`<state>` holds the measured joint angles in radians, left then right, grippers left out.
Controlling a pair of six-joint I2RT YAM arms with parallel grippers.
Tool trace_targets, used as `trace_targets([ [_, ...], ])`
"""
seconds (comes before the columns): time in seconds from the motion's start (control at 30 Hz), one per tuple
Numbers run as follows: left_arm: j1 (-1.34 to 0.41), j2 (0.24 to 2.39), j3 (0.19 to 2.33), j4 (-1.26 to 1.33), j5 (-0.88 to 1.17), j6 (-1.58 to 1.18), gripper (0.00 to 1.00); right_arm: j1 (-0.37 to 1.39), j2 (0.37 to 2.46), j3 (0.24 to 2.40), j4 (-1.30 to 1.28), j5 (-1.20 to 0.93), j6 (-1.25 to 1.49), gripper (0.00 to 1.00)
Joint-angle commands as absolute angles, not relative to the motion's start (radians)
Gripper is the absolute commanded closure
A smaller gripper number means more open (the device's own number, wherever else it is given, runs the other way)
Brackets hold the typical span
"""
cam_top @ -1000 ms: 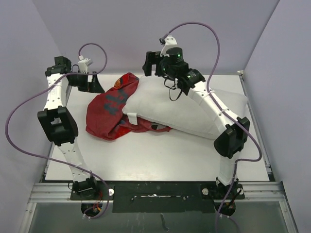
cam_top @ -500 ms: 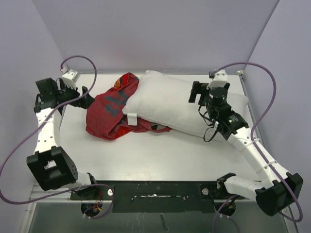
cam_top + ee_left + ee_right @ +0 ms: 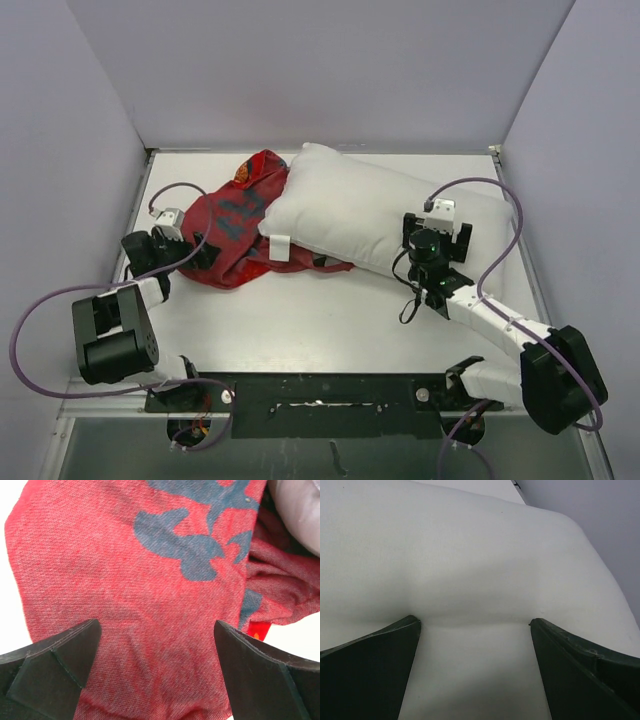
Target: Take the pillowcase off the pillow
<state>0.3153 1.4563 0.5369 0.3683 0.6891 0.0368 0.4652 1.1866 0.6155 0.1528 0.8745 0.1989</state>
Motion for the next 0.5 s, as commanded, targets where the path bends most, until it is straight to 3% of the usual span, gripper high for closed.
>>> trace_targets([
  [0.0, 0.258, 1.484, 0.434, 0.812, 0.658, -0.057, 0.02, 0.409, 1.167, 0.428, 0.484, 0.887, 0.057, 0.02],
  [0.23, 0.152, 1.558, 0.340, 0.977, 0.494, 0.019, 0.02, 0.311, 1.281, 0.366, 0.658, 0.812, 0.074, 0.02],
  [0.3, 0.116, 1.551, 0.317, 0.989, 0.416, 0.032, 0.02, 0.269, 1.327, 0.344, 0.738, 0.741, 0.043, 0.02],
  [0.4, 0.099, 1.624, 0.238, 1.225, 0.391, 0.031, 0.02, 0.200, 1.407, 0.308, 0.857, 0.572, 0.020, 0.02],
  [0.47, 0.080, 1.582, 0.237, 1.147, 0.345, 0.048, 0.02, 0.181, 1.440, 0.283, 0.943, 0.551, 0.014, 0.02],
])
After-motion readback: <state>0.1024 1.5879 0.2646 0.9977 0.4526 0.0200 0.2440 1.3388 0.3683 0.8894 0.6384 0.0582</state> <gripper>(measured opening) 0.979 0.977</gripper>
